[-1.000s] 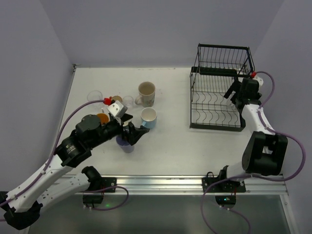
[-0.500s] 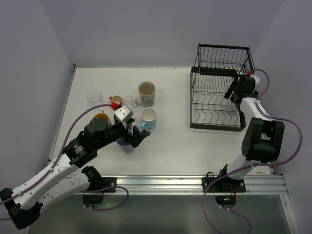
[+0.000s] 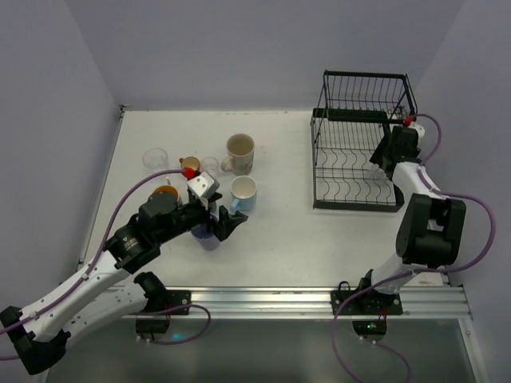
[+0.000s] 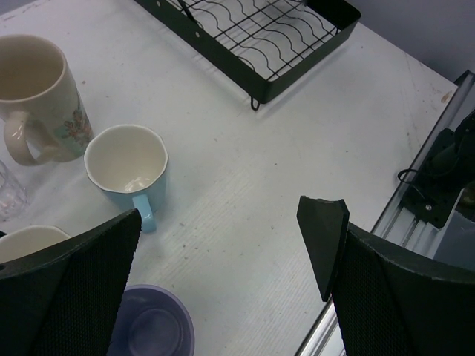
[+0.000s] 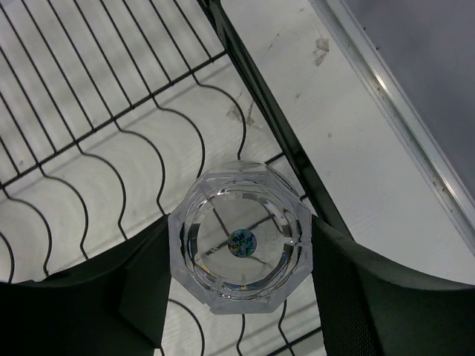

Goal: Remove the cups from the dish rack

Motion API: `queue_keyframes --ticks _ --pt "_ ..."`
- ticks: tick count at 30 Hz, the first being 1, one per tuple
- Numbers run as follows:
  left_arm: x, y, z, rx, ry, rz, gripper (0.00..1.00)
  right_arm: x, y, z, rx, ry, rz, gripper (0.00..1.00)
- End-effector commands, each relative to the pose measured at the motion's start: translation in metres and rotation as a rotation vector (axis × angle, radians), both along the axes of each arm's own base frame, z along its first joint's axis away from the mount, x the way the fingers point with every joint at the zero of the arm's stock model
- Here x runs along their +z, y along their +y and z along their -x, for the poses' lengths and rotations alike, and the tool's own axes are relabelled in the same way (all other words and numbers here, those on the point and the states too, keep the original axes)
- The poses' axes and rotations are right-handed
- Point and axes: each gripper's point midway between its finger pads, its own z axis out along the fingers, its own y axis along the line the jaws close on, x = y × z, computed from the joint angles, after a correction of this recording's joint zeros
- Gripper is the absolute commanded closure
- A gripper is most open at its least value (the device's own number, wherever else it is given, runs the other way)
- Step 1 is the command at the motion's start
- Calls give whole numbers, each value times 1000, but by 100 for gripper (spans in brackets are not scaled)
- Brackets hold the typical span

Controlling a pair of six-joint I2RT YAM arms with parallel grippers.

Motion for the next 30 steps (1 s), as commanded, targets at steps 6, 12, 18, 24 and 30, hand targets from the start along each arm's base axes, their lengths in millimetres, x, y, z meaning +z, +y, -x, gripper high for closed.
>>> queue_keyframes --ticks 6,12,18,24,30 --pt "12 -12 2 -57 -27 46 0 53 43 29 79 -290 -97 90" --pt "36 -26 6 -98 -3 129 0 76 73 48 156 -426 -215 92" --pt "63 -55 1 -157 50 255 0 103 95 54 206 -544 -330 93" --pt "68 -101 -26 -191 157 344 0 133 125 71 302 -667 -462 92" --pt "64 -143 -54 -221 239 409 0 159 172 110 505 -756 -648 92"
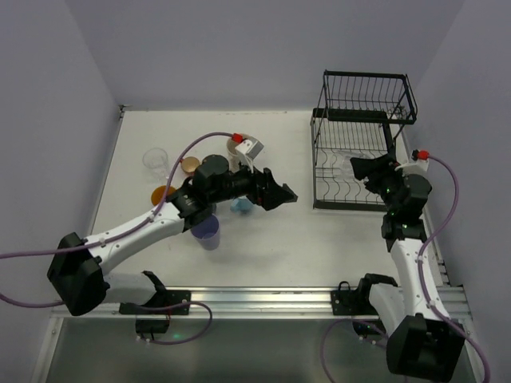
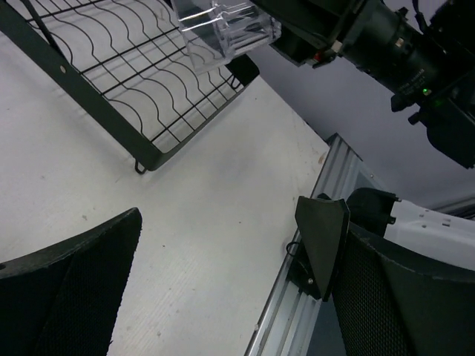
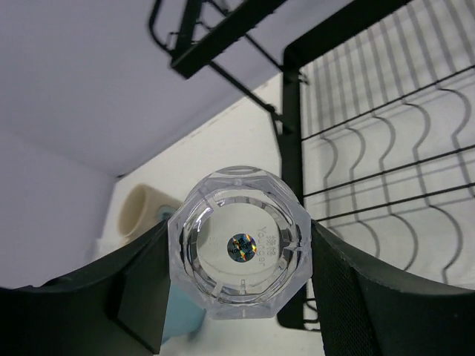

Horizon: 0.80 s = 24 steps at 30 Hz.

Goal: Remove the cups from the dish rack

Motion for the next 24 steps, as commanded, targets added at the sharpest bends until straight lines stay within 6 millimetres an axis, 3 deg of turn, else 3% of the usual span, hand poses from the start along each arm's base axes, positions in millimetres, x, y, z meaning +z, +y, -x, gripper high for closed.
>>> queue_keyframes --ticks 1,7,18,21,24 --pt "53 -23 -12 -28 -37 175 0 48 39 21 199 -185 -114 92" --pt "48 -35 -42 -30 22 231 0 63 77 62 422 -267 -246 92" --pt "54 -59 -21 -235 87 383 6 60 111 79 598 -262 -363 91" --pt "59 -61 -13 -276 79 415 13 57 122 78 630 -250 -379 91" --pt "64 -60 -7 -303 65 445 28 58 133 78 661 -250 -403 91"
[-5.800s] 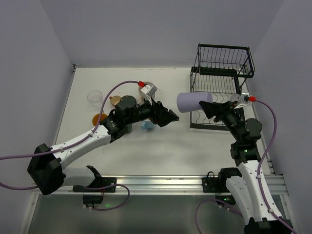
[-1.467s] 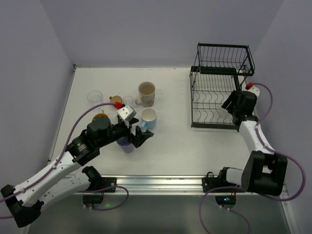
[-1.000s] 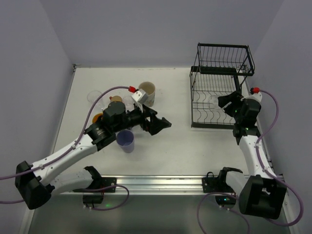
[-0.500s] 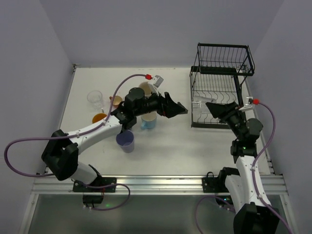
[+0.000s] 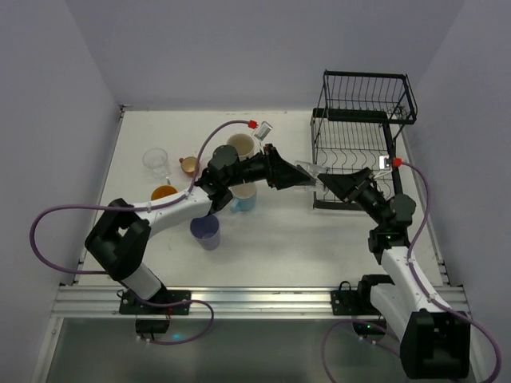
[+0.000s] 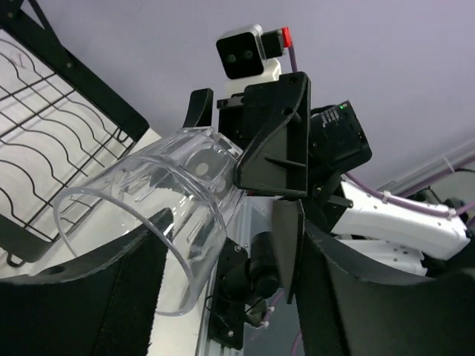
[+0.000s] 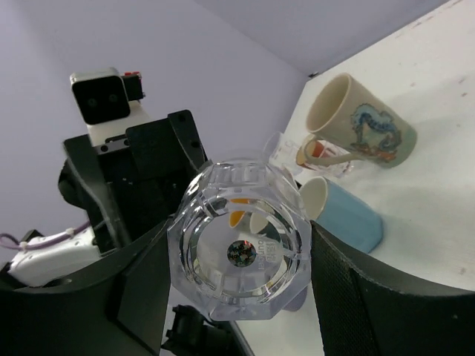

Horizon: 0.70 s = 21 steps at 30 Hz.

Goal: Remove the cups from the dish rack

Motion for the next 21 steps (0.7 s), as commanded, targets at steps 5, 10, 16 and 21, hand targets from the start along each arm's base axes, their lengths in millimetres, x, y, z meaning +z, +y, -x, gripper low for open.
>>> queue_keyframes --ticks 5,10,16,21 --pt "43 10 25 -66 -115 159 88 16 18 5 72 -65 -55 87" --pt "44 21 30 -30 -153 139 100 11 20 4 69 -47 -61 45" --pt "30 33 37 8 -216 -41 100 5 12 -5 -14 -19 35 1" --pt "11 54 44 63 -227 -211 100 4 5 -7 -66 -6 90 1"
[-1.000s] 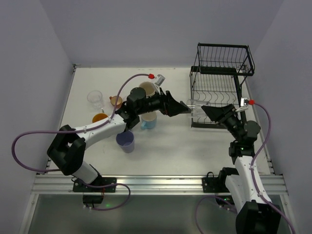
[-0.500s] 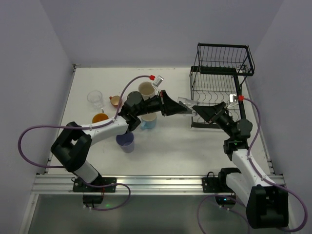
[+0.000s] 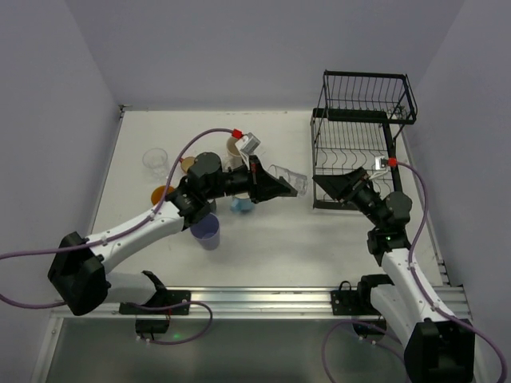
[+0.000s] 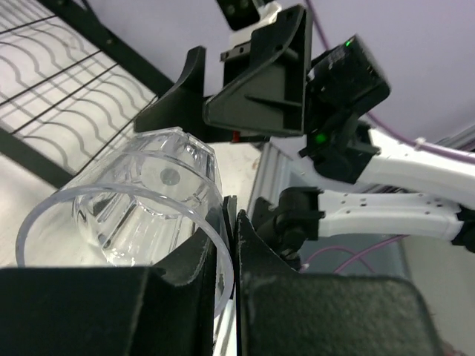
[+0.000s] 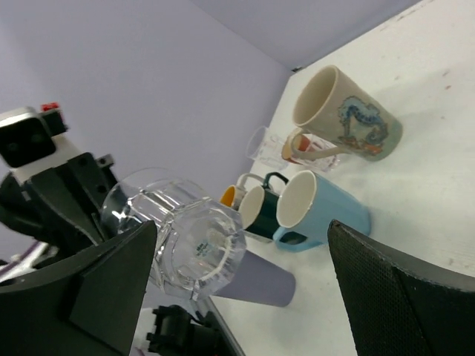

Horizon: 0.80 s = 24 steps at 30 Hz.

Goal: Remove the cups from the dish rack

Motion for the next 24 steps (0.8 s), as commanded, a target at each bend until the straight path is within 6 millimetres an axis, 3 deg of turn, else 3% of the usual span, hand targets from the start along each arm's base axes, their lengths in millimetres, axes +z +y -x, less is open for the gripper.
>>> queue_keyframes --ticks 1,2,4,5,6,8,12,13,14,18,24 --pt "8 18 9 37 -147 -120 100 8 -11 -8 -87 -43 102 1" --pt "-9 24 11 47 -114 -198 100 7 -16 -11 -121 -40 123 1" --pt "-15 27 18 33 -146 -284 100 5 -22 -12 -157 -21 167 1" --pt "-34 35 21 43 -111 -378 100 8 -25 -10 -176 -51 204 1" --pt "-32 30 27 24 -129 -412 100 6 -30 -12 -205 -30 227 1" --pt "-56 40 31 27 -136 -578 100 9 -35 -11 -234 -52 286 1" --pt "-87 31 50 -10 -199 -805 100 14 -50 -10 -310 -43 367 1" --pt "-97 36 48 15 -205 -872 100 14 -53 -10 -322 -49 386 1" --pt "-104 36 51 10 -212 -906 100 21 -55 -7 -338 -70 389 1" --pt "-148 38 57 18 -220 -1081 100 17 -65 -1 -388 -55 429 1" --pt "-180 41 57 43 -220 -1199 100 22 -79 5 -468 -71 446 1"
